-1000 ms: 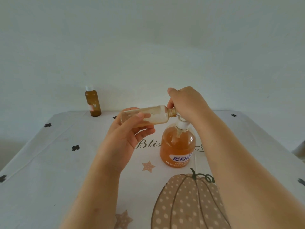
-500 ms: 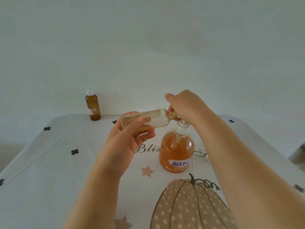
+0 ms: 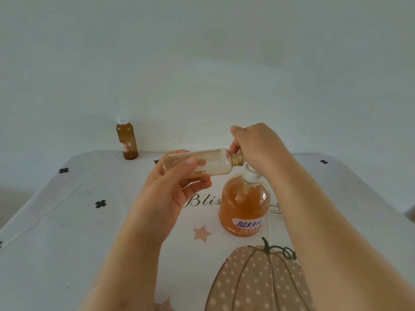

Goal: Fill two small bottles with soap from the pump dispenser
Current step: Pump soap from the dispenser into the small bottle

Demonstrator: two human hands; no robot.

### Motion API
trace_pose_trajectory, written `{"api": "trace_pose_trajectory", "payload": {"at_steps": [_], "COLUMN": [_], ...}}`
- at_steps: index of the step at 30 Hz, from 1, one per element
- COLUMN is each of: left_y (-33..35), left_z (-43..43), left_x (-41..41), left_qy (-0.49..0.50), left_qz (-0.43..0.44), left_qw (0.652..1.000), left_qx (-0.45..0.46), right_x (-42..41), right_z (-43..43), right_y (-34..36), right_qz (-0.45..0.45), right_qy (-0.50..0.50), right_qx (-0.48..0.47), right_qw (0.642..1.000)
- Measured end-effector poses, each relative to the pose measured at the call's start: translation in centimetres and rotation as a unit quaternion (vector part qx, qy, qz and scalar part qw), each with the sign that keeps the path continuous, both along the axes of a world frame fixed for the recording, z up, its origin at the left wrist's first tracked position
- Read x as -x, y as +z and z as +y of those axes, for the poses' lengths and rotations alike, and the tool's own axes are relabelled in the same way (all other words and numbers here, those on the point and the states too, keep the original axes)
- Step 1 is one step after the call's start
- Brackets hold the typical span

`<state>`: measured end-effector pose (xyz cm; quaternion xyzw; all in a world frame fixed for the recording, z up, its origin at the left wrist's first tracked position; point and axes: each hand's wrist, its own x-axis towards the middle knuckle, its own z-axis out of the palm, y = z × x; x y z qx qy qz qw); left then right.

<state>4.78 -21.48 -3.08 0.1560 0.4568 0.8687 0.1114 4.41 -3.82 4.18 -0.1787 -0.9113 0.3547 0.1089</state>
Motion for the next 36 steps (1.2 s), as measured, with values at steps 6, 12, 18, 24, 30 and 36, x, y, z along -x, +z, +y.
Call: {"api": "trace_pose_trajectory", "payload": {"at_steps": [6, 12, 18, 24, 30, 36], "left_y": [0.0, 0.1, 0.4, 0.4, 0.3, -0.1], "left_z": [-0.1, 0.1, 0.2, 0.2, 0.1, 0.0], "left_x": [-0.1, -0.2, -0.6, -0.7, -0.4, 0.0], "left_qy": [-0.009, -0.010, -0.012, -0.017, -0.015, -0.014], "left_qz": [0.003, -0.003, 0.003, 0.001, 0.002, 0.011], "left_qw": [1.000, 1.000, 1.000, 0.999, 1.000, 1.000], "left_qx": [-0.001, -0.012, -0.023, -0.028, -0.022, -0.008], "right_x": [-0.3, -0.1, 0.0, -0.1, 0.1, 0.0], "right_z": [-0.2, -0.4, -0.3, -0.5, -0.4, -0.3], "right_y": [0.3, 0.6, 1.8, 1.6, 1.5, 0.5], "right_qz": [-0.005, -0.009, -0.048, -0.062, -0.071, -0.047], "right_qy": [-0.012, -0.029, -0.019, -0.016, 0.000, 0.020], "right_qx": [0.012, 0.003, -0.037, -0.039, -0.043, -0.088], "right_qw": [1.000, 1.000, 0.998, 0.997, 0.997, 0.995]}}
